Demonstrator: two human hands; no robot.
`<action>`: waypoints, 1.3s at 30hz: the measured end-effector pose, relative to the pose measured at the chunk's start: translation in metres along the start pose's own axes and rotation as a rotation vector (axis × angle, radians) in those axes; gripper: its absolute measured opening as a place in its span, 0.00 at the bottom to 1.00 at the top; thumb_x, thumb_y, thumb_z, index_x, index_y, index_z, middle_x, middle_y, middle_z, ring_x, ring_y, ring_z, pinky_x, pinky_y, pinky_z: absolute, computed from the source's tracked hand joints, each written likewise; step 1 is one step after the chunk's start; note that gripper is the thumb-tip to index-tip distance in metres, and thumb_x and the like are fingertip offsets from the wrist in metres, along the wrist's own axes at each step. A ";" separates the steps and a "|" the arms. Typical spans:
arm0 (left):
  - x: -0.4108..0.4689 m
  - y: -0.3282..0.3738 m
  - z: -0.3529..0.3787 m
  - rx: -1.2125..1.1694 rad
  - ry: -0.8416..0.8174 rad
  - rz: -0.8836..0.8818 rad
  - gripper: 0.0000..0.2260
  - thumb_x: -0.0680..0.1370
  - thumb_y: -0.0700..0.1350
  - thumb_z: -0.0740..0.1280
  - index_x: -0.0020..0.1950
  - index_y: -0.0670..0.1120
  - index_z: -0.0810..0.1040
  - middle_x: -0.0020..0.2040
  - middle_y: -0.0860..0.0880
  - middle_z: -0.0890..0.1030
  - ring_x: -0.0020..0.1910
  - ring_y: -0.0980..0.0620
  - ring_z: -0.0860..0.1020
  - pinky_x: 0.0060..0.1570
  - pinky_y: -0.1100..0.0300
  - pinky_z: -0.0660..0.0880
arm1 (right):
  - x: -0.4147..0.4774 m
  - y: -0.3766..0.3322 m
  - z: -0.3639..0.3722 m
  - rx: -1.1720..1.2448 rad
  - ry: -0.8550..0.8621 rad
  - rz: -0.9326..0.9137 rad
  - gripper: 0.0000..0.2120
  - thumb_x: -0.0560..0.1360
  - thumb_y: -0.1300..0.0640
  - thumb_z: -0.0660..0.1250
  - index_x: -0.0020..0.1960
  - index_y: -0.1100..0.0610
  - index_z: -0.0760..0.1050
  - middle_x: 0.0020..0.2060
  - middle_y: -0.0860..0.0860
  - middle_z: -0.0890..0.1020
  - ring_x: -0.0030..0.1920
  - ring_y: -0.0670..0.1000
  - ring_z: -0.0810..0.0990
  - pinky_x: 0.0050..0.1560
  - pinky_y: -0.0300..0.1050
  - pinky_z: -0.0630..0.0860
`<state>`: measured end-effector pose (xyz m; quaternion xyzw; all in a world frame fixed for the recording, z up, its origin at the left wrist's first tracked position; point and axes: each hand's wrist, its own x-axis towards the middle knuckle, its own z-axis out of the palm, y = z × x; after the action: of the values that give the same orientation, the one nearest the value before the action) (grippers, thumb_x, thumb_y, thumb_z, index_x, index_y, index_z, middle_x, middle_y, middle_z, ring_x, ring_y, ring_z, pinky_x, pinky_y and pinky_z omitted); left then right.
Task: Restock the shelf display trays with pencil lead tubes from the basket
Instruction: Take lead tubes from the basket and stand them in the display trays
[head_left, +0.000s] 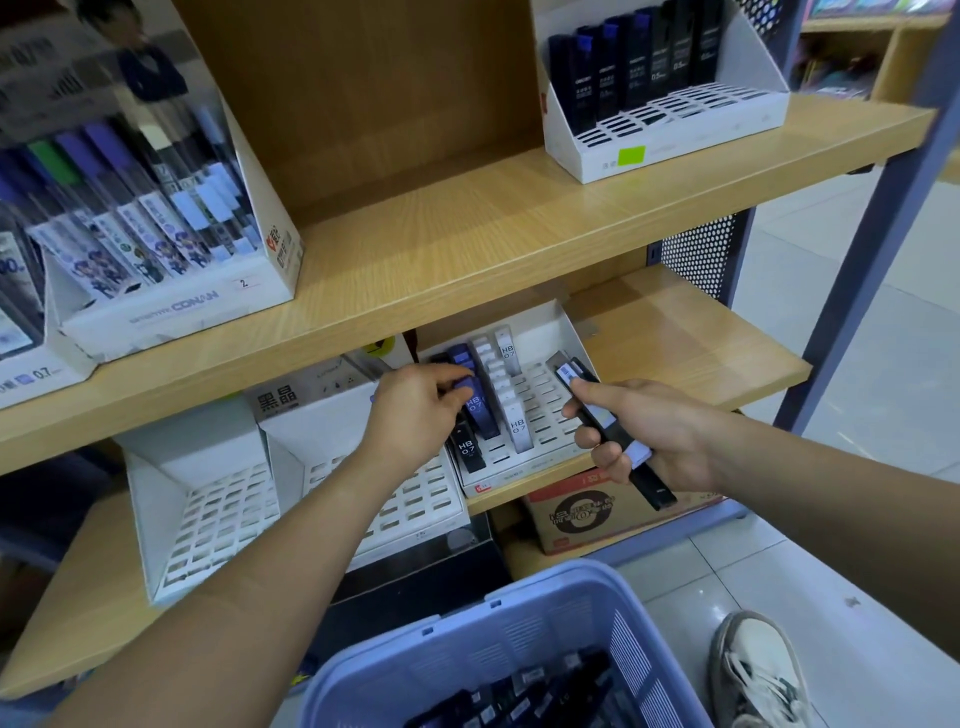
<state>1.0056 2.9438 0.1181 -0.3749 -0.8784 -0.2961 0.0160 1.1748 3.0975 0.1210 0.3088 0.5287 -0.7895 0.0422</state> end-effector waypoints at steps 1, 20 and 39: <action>0.000 0.000 0.000 0.003 -0.020 0.000 0.12 0.77 0.45 0.69 0.60 0.47 0.81 0.52 0.49 0.84 0.44 0.57 0.77 0.45 0.72 0.67 | 0.000 0.000 0.000 -0.011 -0.001 0.000 0.13 0.81 0.47 0.62 0.49 0.58 0.73 0.28 0.51 0.71 0.23 0.46 0.65 0.19 0.36 0.63; 0.000 0.013 0.007 0.146 0.076 0.132 0.08 0.76 0.39 0.67 0.52 0.45 0.84 0.52 0.48 0.82 0.54 0.47 0.76 0.55 0.62 0.68 | -0.002 -0.003 0.001 0.049 -0.076 0.009 0.19 0.80 0.41 0.58 0.47 0.57 0.72 0.29 0.51 0.70 0.23 0.46 0.61 0.19 0.35 0.59; -0.077 0.009 -0.054 0.052 -0.281 0.040 0.06 0.77 0.46 0.68 0.50 0.58 0.78 0.47 0.58 0.79 0.47 0.58 0.76 0.49 0.59 0.75 | -0.020 -0.011 0.020 -0.132 -0.272 0.042 0.17 0.80 0.46 0.60 0.56 0.59 0.77 0.34 0.54 0.77 0.25 0.46 0.66 0.19 0.34 0.62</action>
<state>1.0564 2.8702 0.1477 -0.4293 -0.8718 -0.2173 -0.0914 1.1781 3.0794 0.1456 0.2065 0.5622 -0.7865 0.1504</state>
